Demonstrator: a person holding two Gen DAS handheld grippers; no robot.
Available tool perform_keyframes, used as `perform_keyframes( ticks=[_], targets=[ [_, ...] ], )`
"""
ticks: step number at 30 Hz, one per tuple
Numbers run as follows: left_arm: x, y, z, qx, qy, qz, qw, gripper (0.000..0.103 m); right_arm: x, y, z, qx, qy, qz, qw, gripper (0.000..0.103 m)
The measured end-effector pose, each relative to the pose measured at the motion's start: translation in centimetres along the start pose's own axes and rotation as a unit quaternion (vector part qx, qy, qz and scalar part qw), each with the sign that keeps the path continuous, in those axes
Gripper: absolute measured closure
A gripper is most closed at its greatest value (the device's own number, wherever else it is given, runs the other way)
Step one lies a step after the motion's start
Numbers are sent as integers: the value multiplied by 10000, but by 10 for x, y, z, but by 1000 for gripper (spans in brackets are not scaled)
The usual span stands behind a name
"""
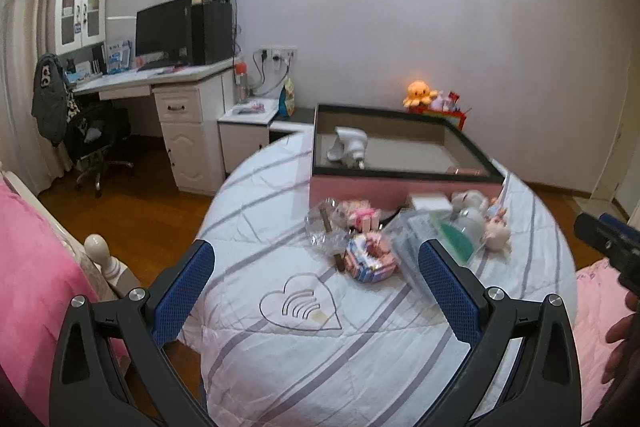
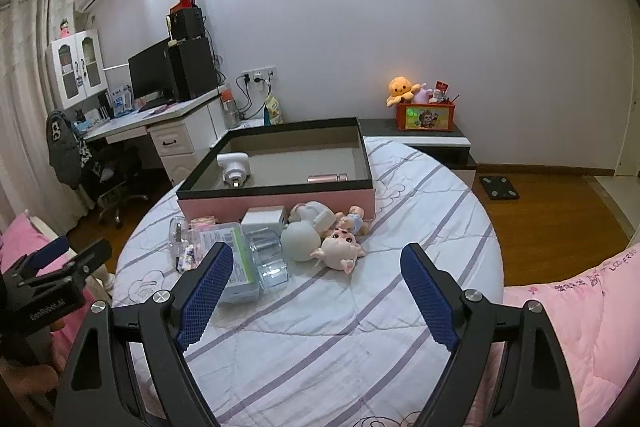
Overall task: Organize rigid objects
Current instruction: 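Withdraw both tools from the box back over the bed, then grasp the clear plastic case with the left gripper while the right grasps the clear container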
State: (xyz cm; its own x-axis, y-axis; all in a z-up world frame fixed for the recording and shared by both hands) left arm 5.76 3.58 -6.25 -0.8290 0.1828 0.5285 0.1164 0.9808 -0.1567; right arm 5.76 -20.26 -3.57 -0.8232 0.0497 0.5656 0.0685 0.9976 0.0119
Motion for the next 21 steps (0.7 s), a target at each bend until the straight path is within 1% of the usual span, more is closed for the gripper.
perform_keyframes(
  ticks=[4, 5, 10, 13, 16, 18, 19, 21],
  targets=[
    [-26, 0, 14, -65, 378, -39, 9993, 0, -21, 3, 8, 90, 295, 3, 9995, 16],
    [-35, -2, 18, -108, 489, -43, 9987, 0, -29, 4, 11, 128, 420, -28, 9990, 16],
    [-61, -6, 31, -188, 805, -48, 9966, 0, -62, 17, 18, 253, 762, -285, 9964, 16],
    [-67, -9, 33, -171, 864, 11, 9961, 0, -83, 26, 19, 313, 939, -463, 9940, 16],
    [-69, -11, 34, -198, 866, 54, 9960, 0, -98, 35, 19, 288, 1043, -825, 9907, 16],
    [-71, -11, 35, -178, 885, 75, 9959, 0, -106, 41, 19, 329, 1100, -925, 9891, 19],
    [-73, -11, 36, -148, 914, 93, 9957, 0, -110, 43, 20, 352, 1118, -953, 9885, 25],
    [-75, -11, 38, -87, 964, 143, 9952, 0, -120, 47, 20, 303, 1207, -1072, 9864, 34]
  ],
)
Point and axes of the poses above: each gripper's, at about its wrist camera, not at the fingertips, and x roughly against the way its jaws point, y to its left, z to its underside, the point moved 3 cm from there along -x, roughly the way its jaws point, and after that the axes turned 11 degrees about z, right-handed, at the moved point
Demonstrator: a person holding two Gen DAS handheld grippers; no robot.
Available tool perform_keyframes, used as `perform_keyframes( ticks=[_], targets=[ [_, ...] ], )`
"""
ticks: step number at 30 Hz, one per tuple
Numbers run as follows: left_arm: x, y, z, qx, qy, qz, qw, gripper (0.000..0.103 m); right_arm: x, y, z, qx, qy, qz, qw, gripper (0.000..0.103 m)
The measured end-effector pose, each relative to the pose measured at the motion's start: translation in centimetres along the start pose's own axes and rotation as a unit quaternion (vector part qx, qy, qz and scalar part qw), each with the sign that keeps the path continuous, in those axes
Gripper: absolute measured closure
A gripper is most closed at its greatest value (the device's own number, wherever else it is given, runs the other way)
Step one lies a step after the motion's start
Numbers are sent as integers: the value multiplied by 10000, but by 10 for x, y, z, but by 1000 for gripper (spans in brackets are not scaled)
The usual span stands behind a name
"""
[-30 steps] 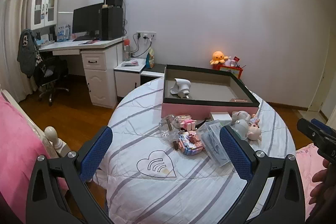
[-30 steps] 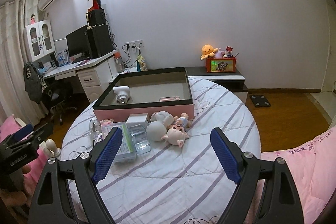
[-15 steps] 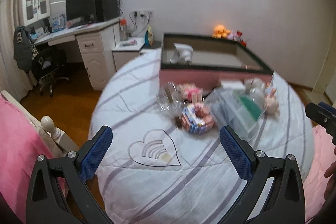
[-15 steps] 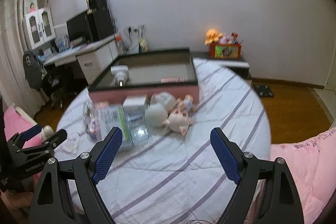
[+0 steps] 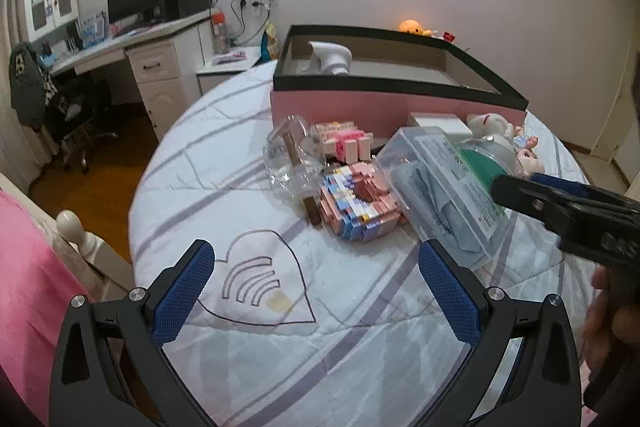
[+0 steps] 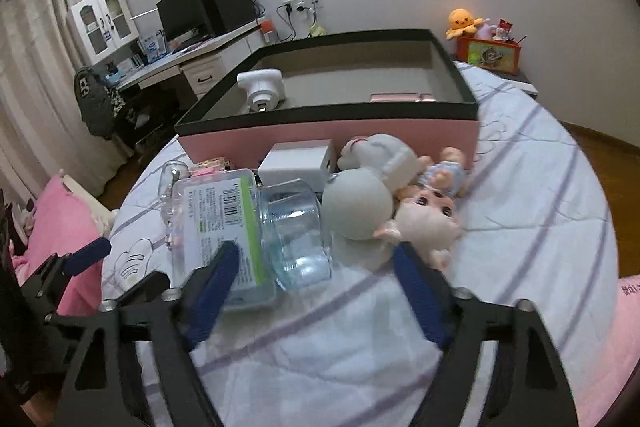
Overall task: Organize rigid objects
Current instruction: 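Grasp the clear plastic case with the left gripper while the right grasps the clear container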
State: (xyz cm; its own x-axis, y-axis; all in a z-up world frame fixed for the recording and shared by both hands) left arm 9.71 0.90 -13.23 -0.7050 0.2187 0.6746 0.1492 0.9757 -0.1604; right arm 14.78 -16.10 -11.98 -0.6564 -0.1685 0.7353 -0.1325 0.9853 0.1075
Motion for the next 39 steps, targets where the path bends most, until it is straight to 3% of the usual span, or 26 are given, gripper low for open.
perform_keyframes(
  ticks=[6, 8, 9, 18, 22, 25, 29, 39],
  targets=[
    [-3, -2, 3, 42, 61, 75, 9999, 0, -8, 4, -4, -52, 88, -349, 9993, 45],
    [-3, -4, 3, 77, 77, 141, 9998, 0, -6, 7, -3, -12, 90, -540, 9985, 58],
    [-1, -4, 3, 67, 57, 135, 9999, 0, -6, 8, -4, 12, 82, -507, 9987, 59],
    [5, -6, 2, 171, -24, 191, 9997, 0, -25, 14, -15, 149, 213, -698, 9972, 59],
    [8, -5, 2, 122, -11, 209, 9997, 0, -9, 12, -8, 208, 134, -641, 9976, 60],
    [5, -4, 4, 231, 51, 283, 9993, 0, -20, 17, -11, 381, 146, -478, 9980, 59],
    [8, -7, 3, 169, 17, 311, 9994, 0, -31, 14, -18, 215, 194, -794, 9964, 59],
    [0, -29, 6, 322, 132, 859, 9957, 0, 22, -27, 14, -384, -219, -528, 9976, 60]
  ],
)
Point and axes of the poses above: each gripper's, at about its wrist camera, not at the fingertips, and x roughly against the way its jaws point, y to its left, z to its underside, the point moved 3 cm from there along -x, roughly the way its jaws point, and after that the axes turned 11 degrees about z, right-handed, at the moved point
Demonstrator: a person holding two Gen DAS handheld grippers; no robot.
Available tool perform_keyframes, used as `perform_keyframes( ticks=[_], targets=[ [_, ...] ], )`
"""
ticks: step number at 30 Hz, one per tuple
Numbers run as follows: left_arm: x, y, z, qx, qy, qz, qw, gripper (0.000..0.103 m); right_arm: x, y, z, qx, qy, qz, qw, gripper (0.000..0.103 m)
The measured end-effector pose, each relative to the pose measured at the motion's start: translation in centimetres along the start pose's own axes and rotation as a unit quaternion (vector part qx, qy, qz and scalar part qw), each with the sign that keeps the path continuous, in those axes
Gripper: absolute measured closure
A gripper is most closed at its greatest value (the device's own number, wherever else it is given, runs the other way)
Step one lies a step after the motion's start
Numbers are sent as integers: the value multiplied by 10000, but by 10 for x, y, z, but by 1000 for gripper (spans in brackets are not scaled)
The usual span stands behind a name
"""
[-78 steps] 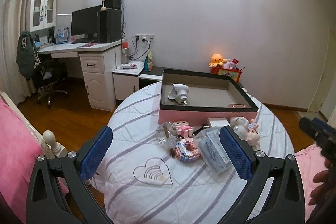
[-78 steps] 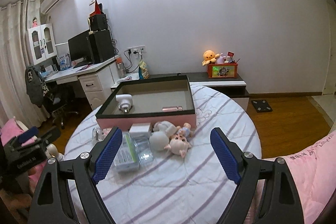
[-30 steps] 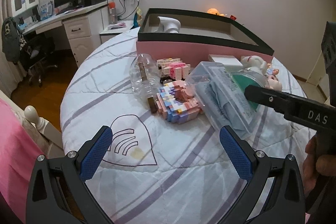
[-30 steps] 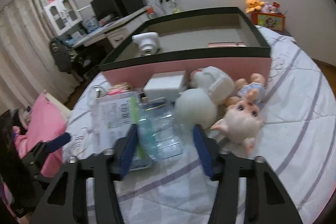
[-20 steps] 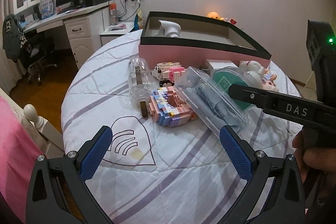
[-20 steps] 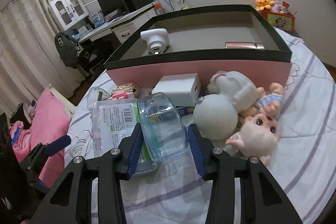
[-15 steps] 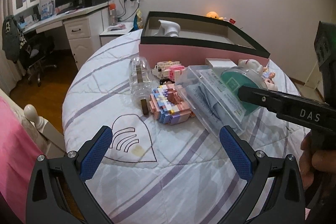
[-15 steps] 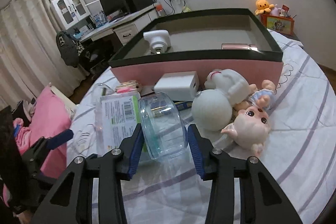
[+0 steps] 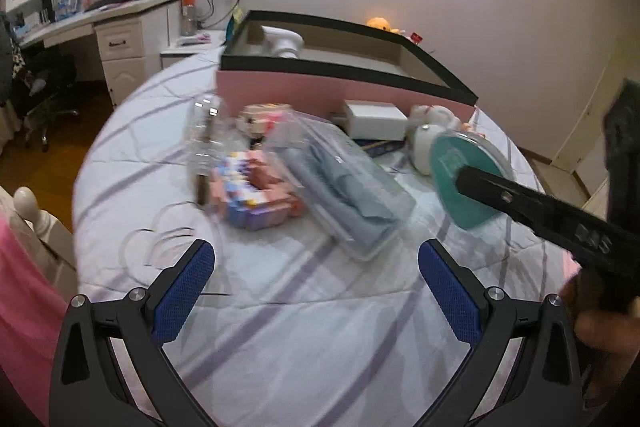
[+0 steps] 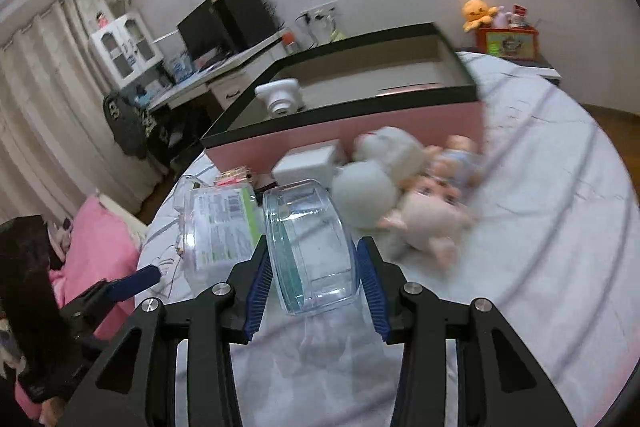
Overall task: Organize rigid objects
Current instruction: 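Grasp the clear plastic case with the left gripper while the right grasps the clear container, then lift the case and container into the pink box and release both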
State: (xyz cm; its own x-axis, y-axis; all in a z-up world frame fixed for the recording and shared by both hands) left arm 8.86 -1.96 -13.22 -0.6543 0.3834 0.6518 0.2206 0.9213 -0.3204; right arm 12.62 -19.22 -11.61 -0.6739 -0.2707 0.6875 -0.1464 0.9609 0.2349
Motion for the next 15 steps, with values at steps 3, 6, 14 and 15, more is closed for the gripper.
perform_keyframes(
  ticks=[3, 6, 14, 15],
  targets=[
    [-14, -5, -4, 269, 22, 169, 9995, 0, 4, -13, 6, -101, 19, 99, 9999, 60],
    [-29, -3, -11, 744, -50, 291, 9968, 2, 2, -21, 7, -192, 53, 117, 9997, 60],
    [-40, -1, -24, 1034, -158, 643, 9924, 62, 1, -26, 10, -243, 61, 41, 9997, 60],
    [-39, -2, -24, 1004, -157, 656, 9927, 63, 1, -27, 11, -242, 64, 34, 9997, 60]
  ],
)
Point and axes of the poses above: each gripper's, at about its wrist camera, not at the fingertips, and x roughly against the way its jaws point, y to its left, z to its underside, the point moved 3 cm from there along -x, roughly the way its jaws point, and after that the axes turned 11 degrees about z, right-handed, at the moved point
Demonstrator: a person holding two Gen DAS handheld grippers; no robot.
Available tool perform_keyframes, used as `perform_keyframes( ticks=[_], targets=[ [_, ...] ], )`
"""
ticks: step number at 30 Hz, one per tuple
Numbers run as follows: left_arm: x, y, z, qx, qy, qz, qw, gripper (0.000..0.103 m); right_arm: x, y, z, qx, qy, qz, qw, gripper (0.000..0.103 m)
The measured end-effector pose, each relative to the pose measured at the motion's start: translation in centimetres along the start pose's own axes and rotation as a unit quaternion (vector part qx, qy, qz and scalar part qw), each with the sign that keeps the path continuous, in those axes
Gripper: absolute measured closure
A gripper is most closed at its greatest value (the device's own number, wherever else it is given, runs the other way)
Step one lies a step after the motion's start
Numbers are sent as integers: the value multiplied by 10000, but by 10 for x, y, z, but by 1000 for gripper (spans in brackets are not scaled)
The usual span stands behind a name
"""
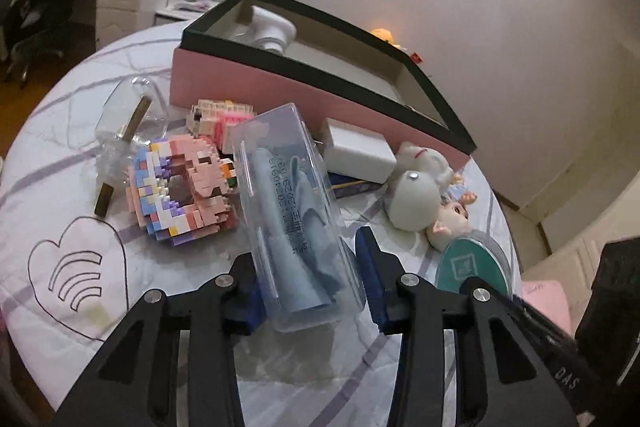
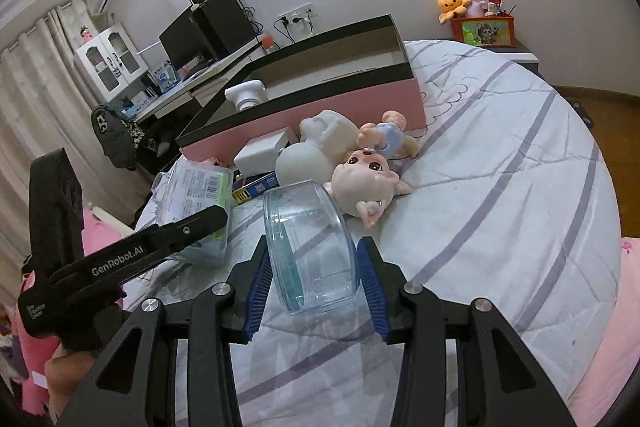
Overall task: Organize rigid objects
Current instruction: 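Lift the case and container into the pink box and release both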
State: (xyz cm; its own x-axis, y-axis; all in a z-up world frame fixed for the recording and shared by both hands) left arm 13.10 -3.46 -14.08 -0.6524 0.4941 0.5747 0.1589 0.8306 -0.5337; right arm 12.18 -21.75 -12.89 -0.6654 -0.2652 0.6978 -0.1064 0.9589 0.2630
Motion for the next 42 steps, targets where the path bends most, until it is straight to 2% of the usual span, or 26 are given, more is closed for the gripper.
perform_keyframes(
  ticks=[9, 13, 19, 23, 29, 35, 42],
  targets=[
    [8, -9, 0, -480, 115, 33, 9988, 70, 2, 8, 2, 31, -26, -52, 10000, 60],
    [18, -19, -1, -825, -28, 8, 9966, 70, 7, 12, -1, 120, -74, -54, 9999, 60],
    [45, -27, -8, -1240, -330, -218, 9915, 70, 19, 17, -11, 199, -224, -112, 9995, 60],
    [61, -29, -22, -1388, -500, -327, 9885, 70, 32, 28, -32, 397, -436, -105, 9982, 60],
    [73, -35, -67, -1642, -772, -424, 9825, 70, 42, 46, -91, 780, -825, 16, 9935, 60],
    [53, -36, -119, -1754, -757, -387, 9808, 70, 7, 51, -148, 835, -757, 198, 9934, 60],
    [-17, -24, -158, -1659, -270, -409, 9849, 70, -63, 38, -180, 591, -224, 460, 9969, 60]
  ],
)
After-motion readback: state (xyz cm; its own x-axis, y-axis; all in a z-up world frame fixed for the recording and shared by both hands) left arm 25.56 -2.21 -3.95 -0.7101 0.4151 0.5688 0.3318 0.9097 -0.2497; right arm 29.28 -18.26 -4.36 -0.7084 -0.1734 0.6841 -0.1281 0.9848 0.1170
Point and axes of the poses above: each gripper's, at about its wrist camera, not at the fingertips, and x roughly against the way its jaws point, y to its left, z to its underside, the point moved 3 cm from there along -x, roughly the way its jaws point, and after that the axes turned 11 degrees about z, right-handed, at the moved point
